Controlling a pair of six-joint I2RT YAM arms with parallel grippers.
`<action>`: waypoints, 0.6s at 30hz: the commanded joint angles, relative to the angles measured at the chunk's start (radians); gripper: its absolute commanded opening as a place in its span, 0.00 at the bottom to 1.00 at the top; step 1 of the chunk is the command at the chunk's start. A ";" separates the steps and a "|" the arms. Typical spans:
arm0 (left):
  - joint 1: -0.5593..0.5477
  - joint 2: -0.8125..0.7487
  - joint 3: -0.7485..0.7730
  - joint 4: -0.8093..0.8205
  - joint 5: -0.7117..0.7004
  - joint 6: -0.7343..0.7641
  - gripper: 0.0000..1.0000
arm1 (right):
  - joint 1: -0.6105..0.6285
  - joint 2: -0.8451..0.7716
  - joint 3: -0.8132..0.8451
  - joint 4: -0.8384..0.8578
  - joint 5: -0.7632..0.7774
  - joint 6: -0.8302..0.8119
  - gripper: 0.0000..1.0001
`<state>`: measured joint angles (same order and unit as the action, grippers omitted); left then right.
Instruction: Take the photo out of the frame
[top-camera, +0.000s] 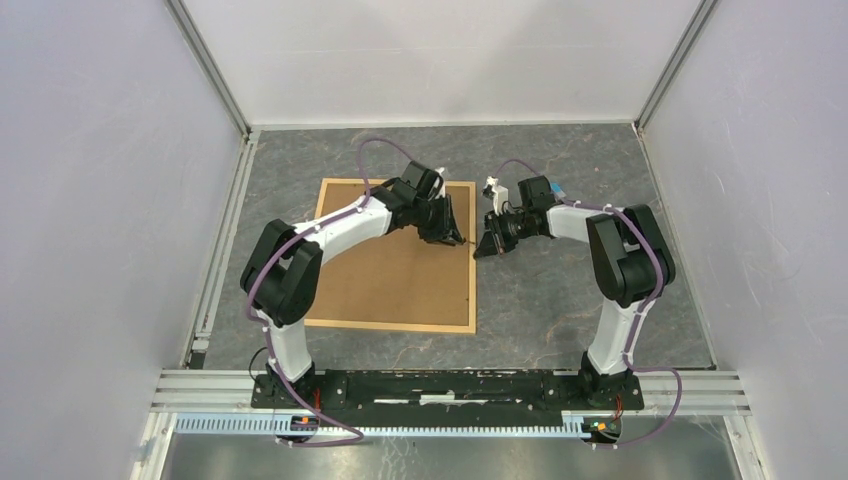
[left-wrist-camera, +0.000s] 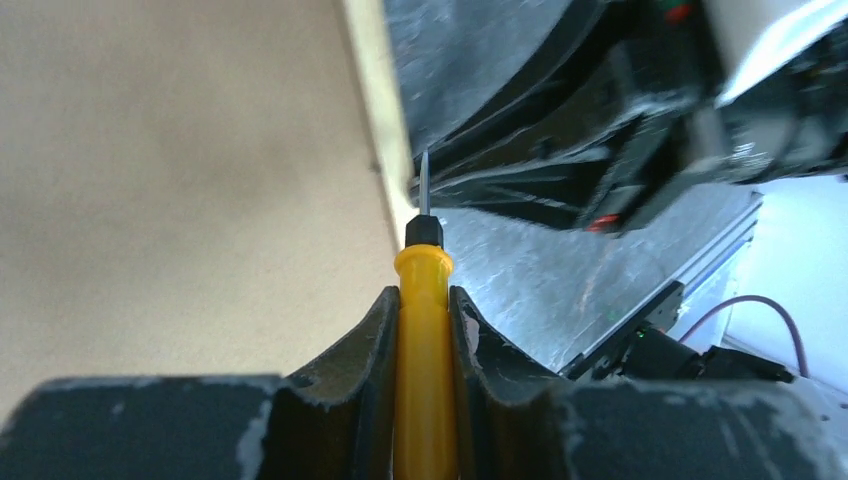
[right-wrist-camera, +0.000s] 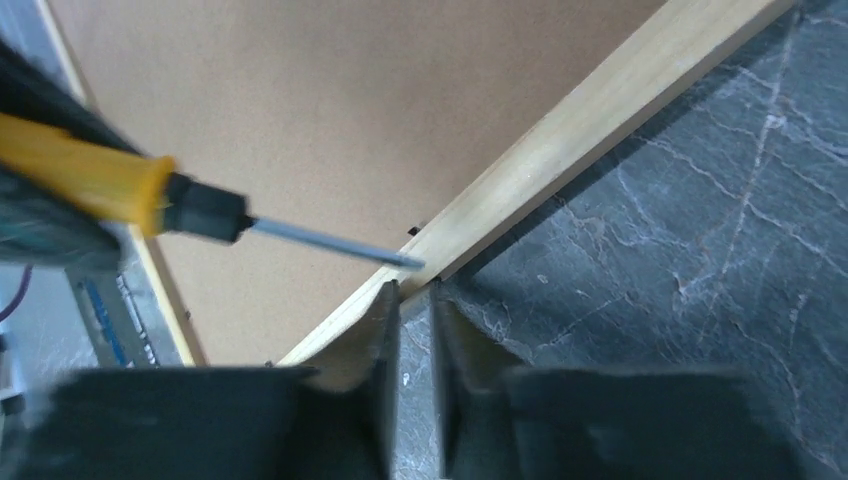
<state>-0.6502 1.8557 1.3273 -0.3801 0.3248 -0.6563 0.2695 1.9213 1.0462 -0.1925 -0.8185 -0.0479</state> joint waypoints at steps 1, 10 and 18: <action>0.047 -0.024 0.107 0.065 0.068 0.081 0.02 | 0.001 -0.093 -0.085 0.081 0.248 -0.044 0.34; 0.159 -0.100 0.080 0.058 0.057 0.119 0.02 | 0.092 -0.168 -0.073 0.019 0.419 0.178 0.57; 0.243 -0.197 -0.022 0.043 -0.012 0.155 0.02 | 0.184 -0.140 -0.003 -0.004 0.561 0.290 0.67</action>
<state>-0.4332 1.7382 1.3365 -0.3428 0.3538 -0.5755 0.4301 1.7630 0.9840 -0.1638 -0.3874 0.1631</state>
